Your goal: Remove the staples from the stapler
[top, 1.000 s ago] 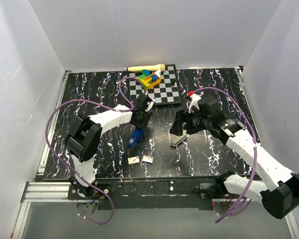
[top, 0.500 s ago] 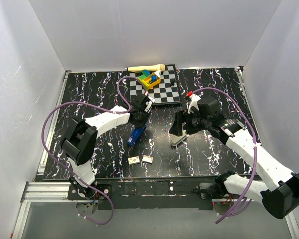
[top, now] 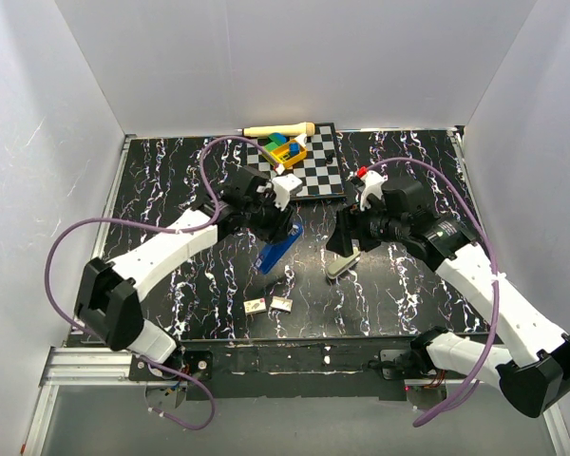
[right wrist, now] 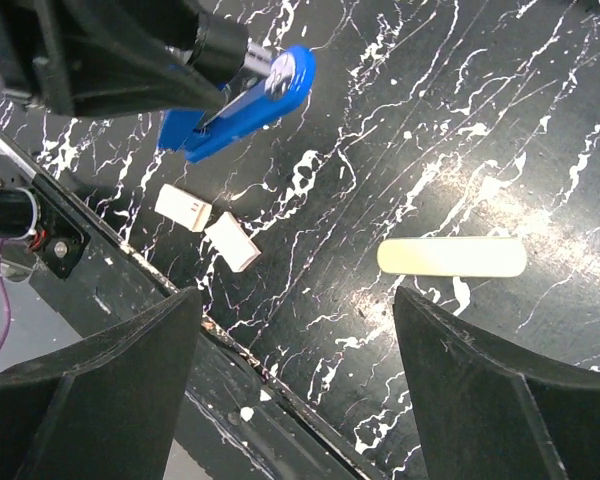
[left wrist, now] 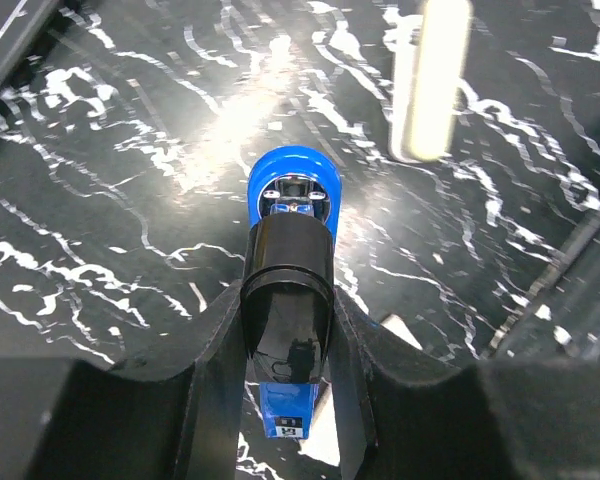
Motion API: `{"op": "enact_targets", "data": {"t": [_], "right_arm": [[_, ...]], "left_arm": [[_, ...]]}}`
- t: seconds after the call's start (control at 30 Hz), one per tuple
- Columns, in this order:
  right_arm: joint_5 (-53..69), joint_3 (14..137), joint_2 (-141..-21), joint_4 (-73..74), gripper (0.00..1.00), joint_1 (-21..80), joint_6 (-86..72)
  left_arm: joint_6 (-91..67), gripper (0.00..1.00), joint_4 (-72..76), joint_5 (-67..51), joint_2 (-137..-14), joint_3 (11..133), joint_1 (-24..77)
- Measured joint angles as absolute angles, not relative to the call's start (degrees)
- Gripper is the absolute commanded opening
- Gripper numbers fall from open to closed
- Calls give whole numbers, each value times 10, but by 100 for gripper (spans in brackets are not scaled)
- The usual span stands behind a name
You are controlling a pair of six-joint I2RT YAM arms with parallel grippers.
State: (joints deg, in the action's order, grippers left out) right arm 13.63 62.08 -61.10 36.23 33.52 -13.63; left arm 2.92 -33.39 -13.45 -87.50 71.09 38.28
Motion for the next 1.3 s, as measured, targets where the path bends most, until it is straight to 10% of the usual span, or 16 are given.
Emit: {"op": "enact_targets", "data": {"t": [0.77,1.3], "right_arm": [[352,817,-696,441,73,418,25],[389,847,-734,497,68,482,75]], "left_arm": [[104,0,-320,-519,-655,620,384],[94,0,-285,-564,-616,589,384]]}}
